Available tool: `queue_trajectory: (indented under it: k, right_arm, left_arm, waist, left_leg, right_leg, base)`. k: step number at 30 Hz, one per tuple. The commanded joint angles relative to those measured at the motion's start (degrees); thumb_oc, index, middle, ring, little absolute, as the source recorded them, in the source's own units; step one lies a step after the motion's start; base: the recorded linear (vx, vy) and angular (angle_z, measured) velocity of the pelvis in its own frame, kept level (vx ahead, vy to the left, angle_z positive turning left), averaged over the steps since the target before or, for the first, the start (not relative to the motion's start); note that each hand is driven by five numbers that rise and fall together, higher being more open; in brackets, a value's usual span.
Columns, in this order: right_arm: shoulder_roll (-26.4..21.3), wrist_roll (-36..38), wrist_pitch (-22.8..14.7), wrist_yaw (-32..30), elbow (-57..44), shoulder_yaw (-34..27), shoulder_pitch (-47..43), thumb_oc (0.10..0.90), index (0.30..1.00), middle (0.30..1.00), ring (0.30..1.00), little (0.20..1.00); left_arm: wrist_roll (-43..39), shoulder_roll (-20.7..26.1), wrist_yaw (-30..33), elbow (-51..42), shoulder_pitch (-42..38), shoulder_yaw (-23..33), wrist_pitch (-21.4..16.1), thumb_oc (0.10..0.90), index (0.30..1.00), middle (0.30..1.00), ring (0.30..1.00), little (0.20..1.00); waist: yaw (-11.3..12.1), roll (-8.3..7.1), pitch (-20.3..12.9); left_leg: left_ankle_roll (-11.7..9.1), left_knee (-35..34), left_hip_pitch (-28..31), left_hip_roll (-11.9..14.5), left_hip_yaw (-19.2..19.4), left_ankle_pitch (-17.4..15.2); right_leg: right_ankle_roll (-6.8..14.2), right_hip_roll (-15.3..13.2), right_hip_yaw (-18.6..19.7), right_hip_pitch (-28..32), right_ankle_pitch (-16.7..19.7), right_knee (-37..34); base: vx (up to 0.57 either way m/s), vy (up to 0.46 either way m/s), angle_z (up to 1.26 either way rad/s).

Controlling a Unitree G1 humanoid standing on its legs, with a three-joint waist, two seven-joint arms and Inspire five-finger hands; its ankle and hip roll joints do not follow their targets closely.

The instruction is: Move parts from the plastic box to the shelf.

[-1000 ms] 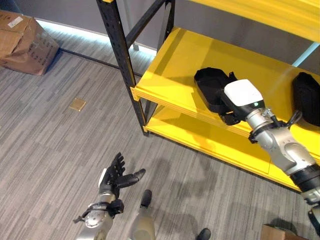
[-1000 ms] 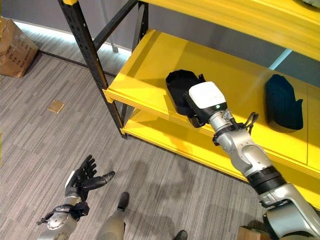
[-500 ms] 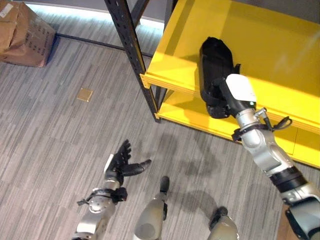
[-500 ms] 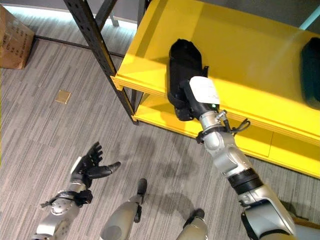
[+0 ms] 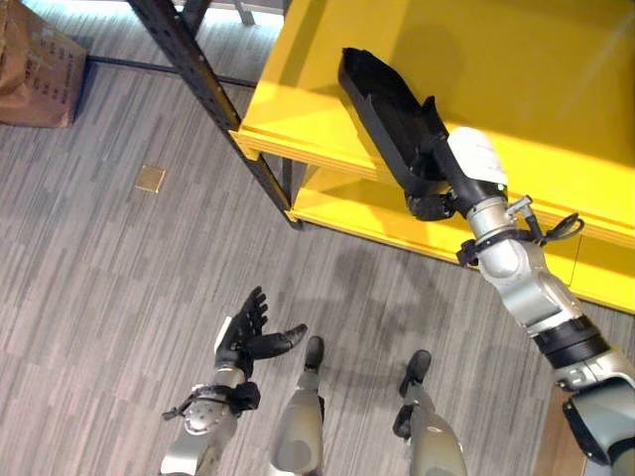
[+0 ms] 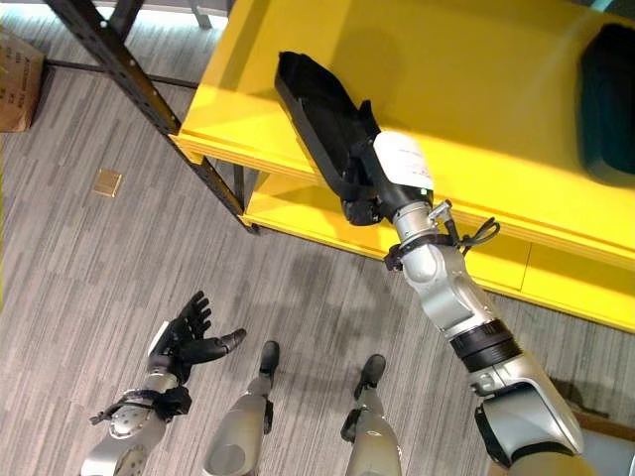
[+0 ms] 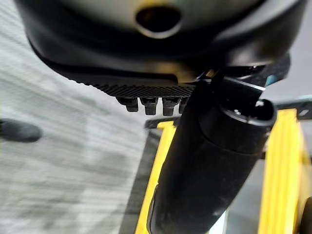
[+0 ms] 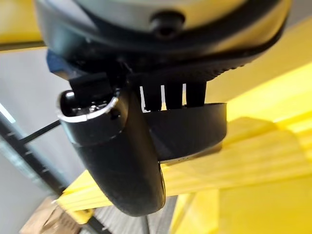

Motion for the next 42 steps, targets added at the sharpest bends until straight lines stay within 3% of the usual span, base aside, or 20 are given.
queue_trajectory:
  k: [1, 11, 21, 42]
  right_arm:
    - [-0.89, 2.53, -1.47, -2.79, 0.42, 2.25, -10.31, 0.4, 0.3, 0.3, 0.3, 0.3]
    - [-2.92, 2.38, 0.22, -5.67, 6.68, 4.79, -20.5, 0.4, 0.3, 0.3, 0.3, 0.3]
    - [-3.62, 1.06, 2.75, -7.8, 13.5, 4.83, -24.54, 0.4, 0.3, 0.3, 0.3, 0.3]
    - [0.8, 5.23, 5.86, -14.76, 19.49, -1.04, -24.17, 0.4, 0.3, 0.3, 0.3, 0.3]
  left_arm:
    - [-2.37, 3.52, -0.17, -5.86, -0.62, 1.61, -4.13, 0.9, 1.0, 1.0, 1.0, 1.0]
    - [-3.73, 4.21, 0.51, -6.46, -1.31, 0.13, -4.78, 0.9, 1.0, 1.0, 1.0, 1.0]
    - [-4.07, 4.64, 0.71, -6.38, -2.26, -0.84, -4.8, 0.9, 1.0, 1.0, 1.0, 1.0]
    - [-4.24, 4.45, 2.75, -6.53, -3.66, -1.81, -4.6, 0.9, 1.0, 1.0, 1.0, 1.0]
  waist:
    - [1.1, -1.47, -2.35]
    - [0.46, -0.37, -1.51]
    - [0.4, 0.02, -0.96]
    - [-0.64, -0.4, -1.01]
  left_leg:
    - [0.67, -2.57, 3.43, 1.46, 0.84, -0.59]
    - [0.5, -3.17, 2.84, 0.66, 1.52, -0.73]
    - [0.55, -3.17, 1.88, -0.13, 0.59, -0.91]
    - [0.73, -3.17, 2.05, -0.76, 0.6, -1.49]
  right_leg:
    - [4.73, -6.3, 0.41, -1.53, -1.75, 6.01]
    - [4.99, -7.08, 0.84, -2.93, -1.11, 6.42]
    - [5.3, -7.6, 0.3, -2.0, -0.58, 5.15]
    - [5.26, -7.47, 1.22, -0.84, -0.4, 3.62]
  base:
    - [0.0, -0.033, -0.16]
    - [0.01, 0.005, -0.01]
    - [0.01, 0.013, 0.06]
    - [0.0, 0.005, 0.01]
